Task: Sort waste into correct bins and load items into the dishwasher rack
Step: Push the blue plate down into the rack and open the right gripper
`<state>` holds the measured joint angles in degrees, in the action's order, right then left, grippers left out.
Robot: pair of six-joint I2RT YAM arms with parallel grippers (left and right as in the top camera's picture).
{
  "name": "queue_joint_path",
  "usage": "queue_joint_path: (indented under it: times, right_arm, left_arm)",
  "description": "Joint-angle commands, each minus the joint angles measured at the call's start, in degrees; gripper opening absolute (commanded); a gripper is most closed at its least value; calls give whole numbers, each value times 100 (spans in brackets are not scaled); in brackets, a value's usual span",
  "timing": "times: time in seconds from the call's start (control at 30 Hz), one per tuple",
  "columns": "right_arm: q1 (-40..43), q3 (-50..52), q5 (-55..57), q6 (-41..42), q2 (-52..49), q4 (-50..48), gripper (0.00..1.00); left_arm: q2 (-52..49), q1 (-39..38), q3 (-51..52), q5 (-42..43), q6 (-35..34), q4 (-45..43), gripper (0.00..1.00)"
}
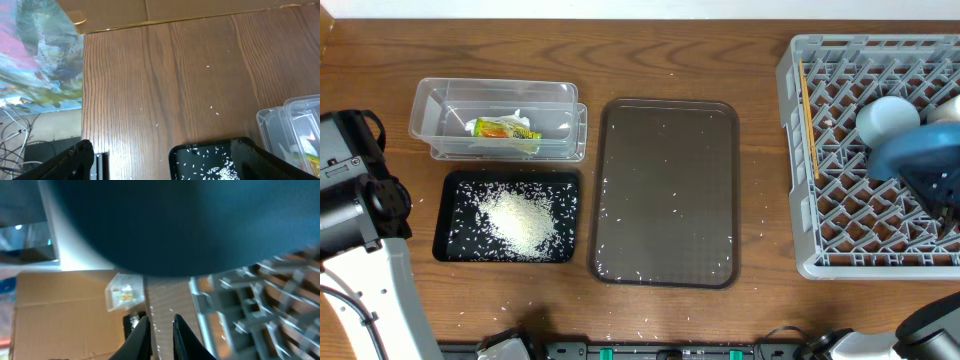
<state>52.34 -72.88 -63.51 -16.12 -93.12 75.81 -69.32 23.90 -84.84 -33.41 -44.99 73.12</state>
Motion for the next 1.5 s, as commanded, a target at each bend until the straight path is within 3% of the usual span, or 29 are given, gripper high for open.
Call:
queue_joint_path:
  times: [0.0, 0.43, 0.67, 0.73, 0.83, 1.17, 1.33, 1.4, 1.47]
  right_arm:
    - [144, 46, 422, 63, -57, 50, 18]
    - [249, 46, 284, -592, -17, 968, 49]
    - [251, -28, 197, -1012, 98, 1685, 54]
    - [251, -55, 205, -1010, 229, 1692, 63]
    - [251, -101, 229, -1008, 457, 1731, 99]
    - [251, -846, 1405, -136, 1207, 1749, 99]
    - [249, -1115, 1458, -125, 1556, 1814, 99]
    - [249, -1150, 1408, -118, 1698, 1543, 99]
    - [245, -1150, 1355, 96, 1788, 1110, 93]
  left_arm:
    - [4, 31, -11, -111, 15, 15, 90]
    - [4, 31, -11, -111, 15, 15, 90]
    - [4, 31, -11, -111, 15, 15, 91]
    - [4, 31, -11, -111, 15, 15, 90]
    - [4, 31, -11, -111, 15, 15, 91]
    - [4, 31, -11, -111, 15, 15, 91]
    - [4, 31, -11, -111, 15, 15, 90]
    - [4, 31, -11, -111, 15, 15, 91]
    - [4, 31, -11, -111, 15, 15, 91]
